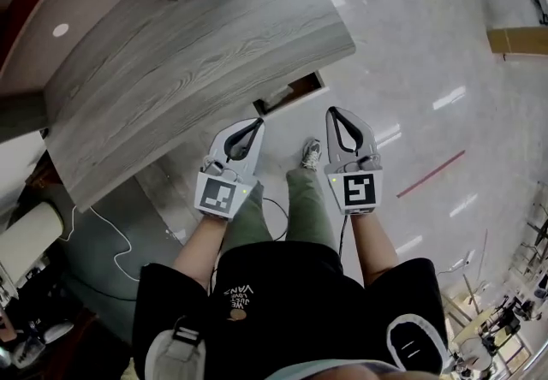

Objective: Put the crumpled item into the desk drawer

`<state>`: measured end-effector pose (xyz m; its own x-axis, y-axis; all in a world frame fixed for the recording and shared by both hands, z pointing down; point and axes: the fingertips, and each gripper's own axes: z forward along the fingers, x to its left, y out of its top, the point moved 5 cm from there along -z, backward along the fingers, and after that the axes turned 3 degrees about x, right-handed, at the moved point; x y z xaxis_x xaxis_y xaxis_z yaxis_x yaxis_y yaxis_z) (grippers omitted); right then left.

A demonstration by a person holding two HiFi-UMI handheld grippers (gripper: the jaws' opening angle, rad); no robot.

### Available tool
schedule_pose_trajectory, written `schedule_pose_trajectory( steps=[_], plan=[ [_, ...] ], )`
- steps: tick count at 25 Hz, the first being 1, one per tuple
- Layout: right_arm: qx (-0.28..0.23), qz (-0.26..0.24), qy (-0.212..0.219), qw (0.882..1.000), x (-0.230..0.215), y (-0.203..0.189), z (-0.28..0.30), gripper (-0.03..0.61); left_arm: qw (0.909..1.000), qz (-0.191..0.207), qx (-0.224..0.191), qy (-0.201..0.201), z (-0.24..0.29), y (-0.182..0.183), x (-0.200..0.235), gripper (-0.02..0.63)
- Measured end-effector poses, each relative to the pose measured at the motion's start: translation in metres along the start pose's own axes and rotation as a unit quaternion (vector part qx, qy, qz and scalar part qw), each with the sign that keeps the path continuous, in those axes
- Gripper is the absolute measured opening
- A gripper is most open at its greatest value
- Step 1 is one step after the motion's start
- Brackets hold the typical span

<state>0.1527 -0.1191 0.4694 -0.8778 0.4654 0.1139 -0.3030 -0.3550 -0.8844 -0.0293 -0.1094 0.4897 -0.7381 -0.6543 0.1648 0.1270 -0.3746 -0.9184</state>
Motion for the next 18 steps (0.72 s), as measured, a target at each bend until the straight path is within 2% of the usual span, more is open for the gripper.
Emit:
schedule_pose_trajectory(
  steps=[10,18],
  plan=[
    [-0.032,0.017,-0.033,0.999,-0.008,0.036,-0.045,0.002,0.9990,0.035,-0.003,-0.027,-0.016,0.055,-0.027,0.052],
    [-0.048,0.023,-0.051,0.997,0.000,0.058,-0.073,0.002,0.9971,0.052,-0.025,-0.049,-0.039,0.080,-0.038,0.052]
  ],
)
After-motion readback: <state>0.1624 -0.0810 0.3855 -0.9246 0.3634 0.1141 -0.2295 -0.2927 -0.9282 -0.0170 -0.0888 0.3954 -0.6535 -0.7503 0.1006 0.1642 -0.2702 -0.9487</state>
